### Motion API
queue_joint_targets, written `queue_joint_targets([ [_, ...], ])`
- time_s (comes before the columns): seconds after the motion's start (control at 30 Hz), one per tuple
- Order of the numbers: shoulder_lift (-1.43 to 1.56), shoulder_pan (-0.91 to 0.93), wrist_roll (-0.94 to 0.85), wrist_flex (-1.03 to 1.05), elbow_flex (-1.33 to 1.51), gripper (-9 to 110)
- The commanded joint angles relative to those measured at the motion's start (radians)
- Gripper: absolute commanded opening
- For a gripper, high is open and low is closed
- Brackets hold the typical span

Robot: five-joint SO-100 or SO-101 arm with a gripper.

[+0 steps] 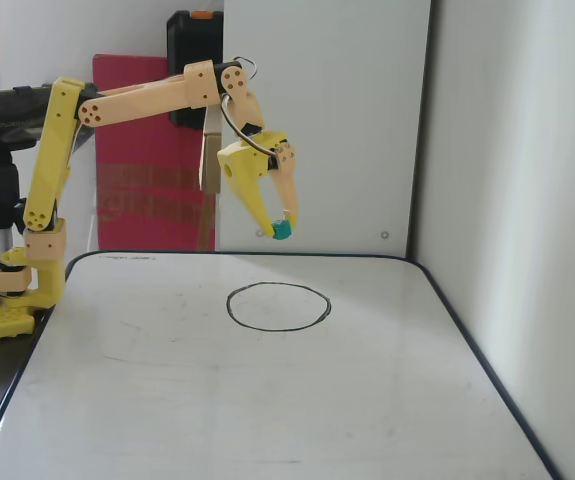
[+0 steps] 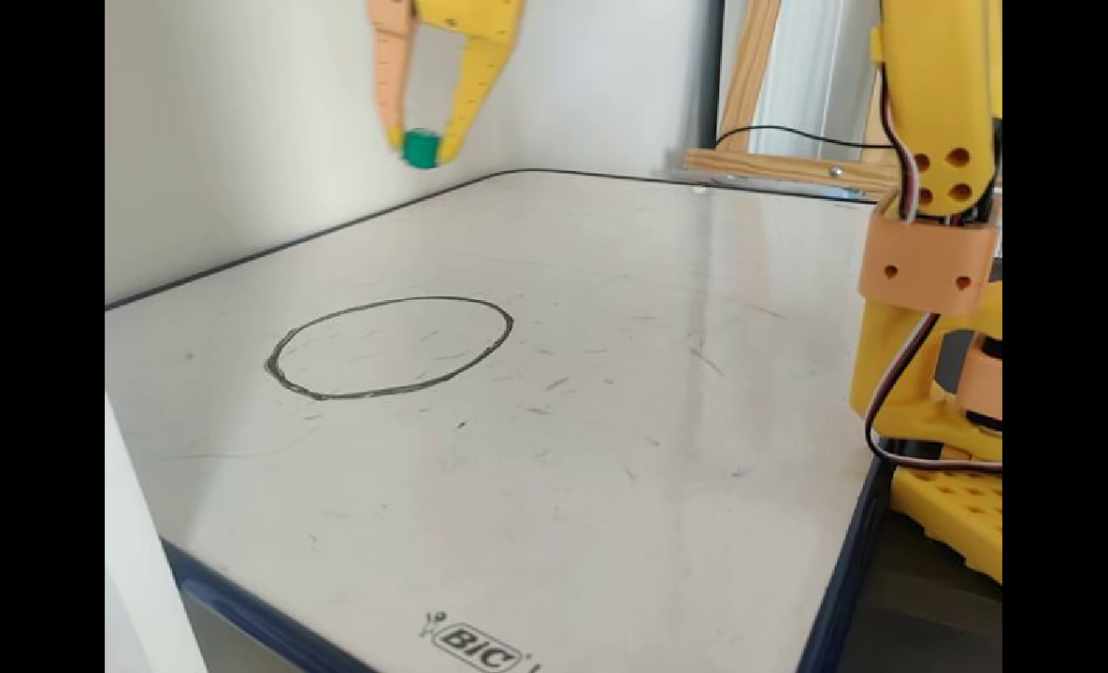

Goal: Grasp a green cube and put it in the black circle

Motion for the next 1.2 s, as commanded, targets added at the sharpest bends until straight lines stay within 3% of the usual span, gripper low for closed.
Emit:
queue_joint_targets([
  [0.0, -0.005, -0.052, 0.038, -0.031, -0.008, 0],
  [0.3, -0.195, -0.009, 0.044, -0.138, 0.008, 0],
  [1.17, -0.31, -0.021, 0.002, -0.086, -0.002, 0],
])
